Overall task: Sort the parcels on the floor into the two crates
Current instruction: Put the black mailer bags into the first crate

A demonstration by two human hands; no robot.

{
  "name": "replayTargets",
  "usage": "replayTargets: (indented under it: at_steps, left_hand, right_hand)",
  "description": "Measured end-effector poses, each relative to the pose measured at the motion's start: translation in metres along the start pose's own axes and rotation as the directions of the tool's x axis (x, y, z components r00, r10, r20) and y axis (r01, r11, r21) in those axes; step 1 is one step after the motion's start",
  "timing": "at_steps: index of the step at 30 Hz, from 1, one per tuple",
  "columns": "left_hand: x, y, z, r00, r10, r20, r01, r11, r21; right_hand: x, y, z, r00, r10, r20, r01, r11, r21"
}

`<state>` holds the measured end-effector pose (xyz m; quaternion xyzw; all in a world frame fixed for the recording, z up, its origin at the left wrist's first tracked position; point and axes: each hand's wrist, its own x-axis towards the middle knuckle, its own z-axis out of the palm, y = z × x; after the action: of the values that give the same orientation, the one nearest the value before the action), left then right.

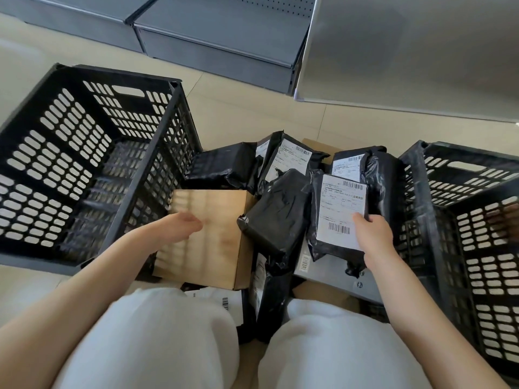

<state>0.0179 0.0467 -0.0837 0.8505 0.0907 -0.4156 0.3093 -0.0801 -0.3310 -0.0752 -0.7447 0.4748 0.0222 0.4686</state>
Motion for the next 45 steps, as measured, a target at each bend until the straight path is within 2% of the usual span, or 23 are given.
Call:
replayTargets:
  at_steps: [5, 11, 19, 23, 28, 31, 36, 41, 45]
  left_hand:
    - [-0.001, -0.002, 0.001, 0.998, -0.036, 0.057, 0.036, 0.999, -0.008]
    - [-0.006, 0.005, 0.01, 0.998, -0.001, 0.056, 0.004, 0.998, -0.065]
    - [-0.018, 0.034, 0.024, 0.991, 0.113, 0.071, -0.098, 0.977, -0.191]
    - [-0.025, 0.056, 0.031, 0.971, 0.217, 0.105, -0.194, 0.961, -0.195]
    - [-0.041, 0.087, 0.035, 0.915, 0.383, 0.126, -0.333, 0.894, -0.301]
    - [-0.05, 0.102, 0.036, 0.9, 0.426, 0.094, -0.363, 0.851, -0.379]
    - [-0.051, 0.099, 0.038, 0.941, 0.338, -0.017, -0.291, 0.782, -0.551]
    - [-0.045, 0.088, 0.034, 0.929, 0.354, -0.111, -0.325, 0.632, -0.703]
    - [-0.046, 0.088, 0.033, 0.922, 0.354, -0.159, -0.346, 0.563, -0.75]
  right_hand:
    - [-0.003, 0.001, -0.002, 0.996, -0.019, -0.092, 0.028, 0.995, 0.099]
    - [-0.007, 0.002, -0.008, 0.996, 0.029, -0.08, -0.008, 0.966, 0.257]
    - [-0.013, -0.015, -0.013, 0.994, -0.018, -0.105, 0.053, 0.939, 0.339]
    - [-0.021, -0.03, -0.013, 0.998, -0.035, -0.052, 0.053, 0.913, 0.405]
    - [-0.033, -0.061, -0.004, 0.987, -0.121, 0.106, 0.073, 0.924, 0.375]
    - [-0.039, -0.078, 0.014, 0.97, -0.153, 0.188, 0.08, 0.934, 0.349]
    - [-0.054, -0.096, 0.052, 0.931, -0.174, 0.32, 0.058, 0.939, 0.339]
    - [-0.059, -0.107, 0.072, 0.925, -0.172, 0.338, 0.049, 0.938, 0.342]
    - [-0.067, -0.113, 0.082, 0.93, -0.135, 0.342, -0.02, 0.91, 0.414]
